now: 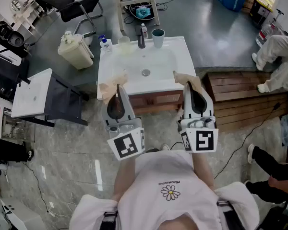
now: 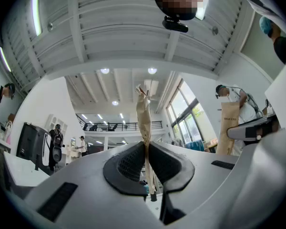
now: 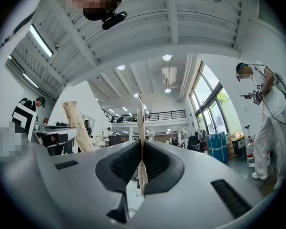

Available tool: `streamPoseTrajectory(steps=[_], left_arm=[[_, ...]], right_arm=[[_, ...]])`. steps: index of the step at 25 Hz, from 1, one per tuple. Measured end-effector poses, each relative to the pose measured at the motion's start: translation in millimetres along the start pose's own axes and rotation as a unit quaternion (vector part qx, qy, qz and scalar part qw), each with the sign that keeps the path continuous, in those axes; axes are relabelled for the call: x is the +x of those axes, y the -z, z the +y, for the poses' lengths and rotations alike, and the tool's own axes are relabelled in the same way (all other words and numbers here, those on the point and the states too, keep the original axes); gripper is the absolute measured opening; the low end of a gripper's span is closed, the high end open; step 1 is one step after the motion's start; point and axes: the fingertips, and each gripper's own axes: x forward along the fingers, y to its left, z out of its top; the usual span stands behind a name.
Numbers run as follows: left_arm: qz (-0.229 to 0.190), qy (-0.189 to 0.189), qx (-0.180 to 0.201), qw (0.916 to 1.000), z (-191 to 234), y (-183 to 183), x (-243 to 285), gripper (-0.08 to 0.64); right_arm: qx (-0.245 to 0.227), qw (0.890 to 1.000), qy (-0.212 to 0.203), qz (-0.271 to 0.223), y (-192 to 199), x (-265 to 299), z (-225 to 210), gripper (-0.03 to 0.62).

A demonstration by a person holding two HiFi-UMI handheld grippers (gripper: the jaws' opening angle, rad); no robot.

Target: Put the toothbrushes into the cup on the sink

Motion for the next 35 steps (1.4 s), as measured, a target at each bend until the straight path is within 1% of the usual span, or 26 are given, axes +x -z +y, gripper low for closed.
streamPoseTrajectory(steps=[4, 9, 14, 21, 25, 30, 35], left_arm=[[0.0, -0.005, 0.002, 1.0, -1, -2, 0, 0.038], [0.005, -0.014, 0.001, 0.9999, -5, 0, -6, 0.038], [0.009, -0.014, 0.007, 0.9998, -13, 0, -10, 0.038], [0.026, -0.032, 0.008, 0.9991, -12, 6, -19, 0.038], [0.026, -0.027, 0.014, 0.9992, -13, 7, -16, 0.038], [0.015, -0.022, 0.021, 0.9994, -12, 7, -7, 0.038], [0.012, -0.015, 0.014, 0.9997, -13, 15, 8, 0.038]], right_arm=[[0.001, 1.0, -0.006, 0.002, 0, 1, -2, 0.018], [-0.006, 1.0, -0.022, 0.008, 6, -1, -2, 0.017], [0.019, 0.999, -0.031, 0.008, 8, 1, -7, 0.017], [0.037, 0.998, -0.04, 0.023, 22, -1, -13, 0.017], [0.049, 0.998, -0.044, 0.024, 26, 1, -14, 0.017], [0.054, 0.998, -0.036, 0.02, 29, 0, -18, 0.017], [0.068, 0.997, -0.021, 0.025, 37, 6, -29, 0.017]])
